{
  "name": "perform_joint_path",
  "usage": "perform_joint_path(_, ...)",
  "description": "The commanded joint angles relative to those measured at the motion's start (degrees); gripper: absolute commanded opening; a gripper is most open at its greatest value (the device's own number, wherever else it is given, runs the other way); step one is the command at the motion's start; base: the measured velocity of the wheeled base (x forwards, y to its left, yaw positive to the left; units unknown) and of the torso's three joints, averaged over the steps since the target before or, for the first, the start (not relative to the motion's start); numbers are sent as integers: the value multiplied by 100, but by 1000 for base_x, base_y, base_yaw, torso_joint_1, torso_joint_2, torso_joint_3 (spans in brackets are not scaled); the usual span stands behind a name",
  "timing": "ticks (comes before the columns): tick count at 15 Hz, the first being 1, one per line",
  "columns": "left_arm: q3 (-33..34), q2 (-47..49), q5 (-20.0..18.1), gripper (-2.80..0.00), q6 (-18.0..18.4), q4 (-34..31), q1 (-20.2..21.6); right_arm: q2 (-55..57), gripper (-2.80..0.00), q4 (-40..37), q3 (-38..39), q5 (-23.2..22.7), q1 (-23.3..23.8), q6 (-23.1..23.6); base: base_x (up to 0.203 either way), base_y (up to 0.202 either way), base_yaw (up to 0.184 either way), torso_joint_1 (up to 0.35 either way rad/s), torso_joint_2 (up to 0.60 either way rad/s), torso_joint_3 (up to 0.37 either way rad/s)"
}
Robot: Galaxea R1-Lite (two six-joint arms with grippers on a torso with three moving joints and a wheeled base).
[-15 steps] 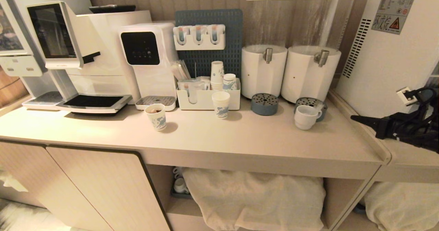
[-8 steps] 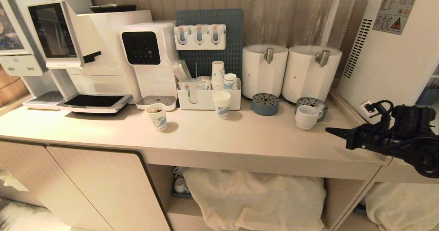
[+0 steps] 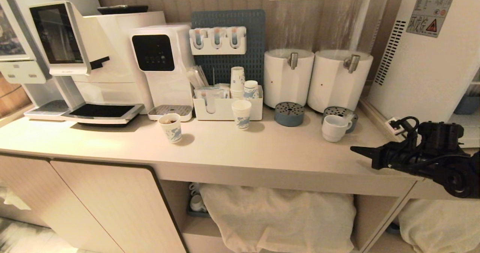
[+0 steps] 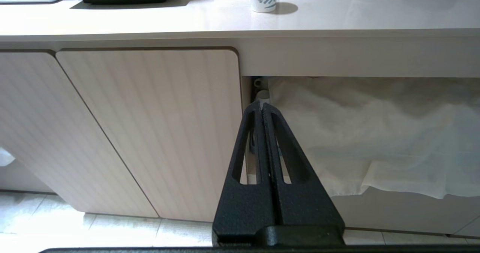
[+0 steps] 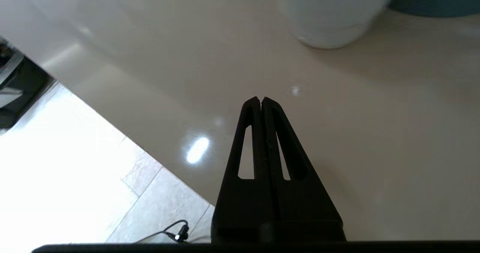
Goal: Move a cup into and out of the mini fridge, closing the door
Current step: Put the ceramic cup in the freezer
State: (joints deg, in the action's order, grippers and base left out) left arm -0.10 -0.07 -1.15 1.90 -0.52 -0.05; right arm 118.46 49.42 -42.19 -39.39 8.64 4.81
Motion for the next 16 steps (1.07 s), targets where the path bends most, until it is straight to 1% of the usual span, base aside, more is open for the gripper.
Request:
perform_joint_path(1, 1, 7, 0, -280, 3, 0, -4, 19, -261, 24, -8, -25, 6, 2, 0, 0, 0, 0, 0, 0)
perform_joint_path(2, 1, 7, 0, -280, 3, 0, -4, 32, 0, 24, -17, -25, 6, 0, 0, 0, 0, 0, 0, 0)
perform_joint_path(9, 1, 7, 0, -280, 3, 0, -4, 141, 0, 41, -57, -29, 15, -15, 0, 0, 0, 0, 0, 0)
perform_joint_path(11, 1, 7, 0, -280, 3, 0, -4, 239, 0, 208, -70, -16, 15, -24, 0, 0, 0, 0, 0, 0)
perform_joint_path(13, 1, 7, 0, -280, 3, 0, -4, 397, 0, 463, -149, -8, 15, -50, 0, 0, 0, 0, 0, 0)
perform_joint_path(16, 1, 7, 26, -280, -33, 17, -4, 554, 0, 437, -418, 34, 4, -48, 0, 0, 0, 0, 0, 0)
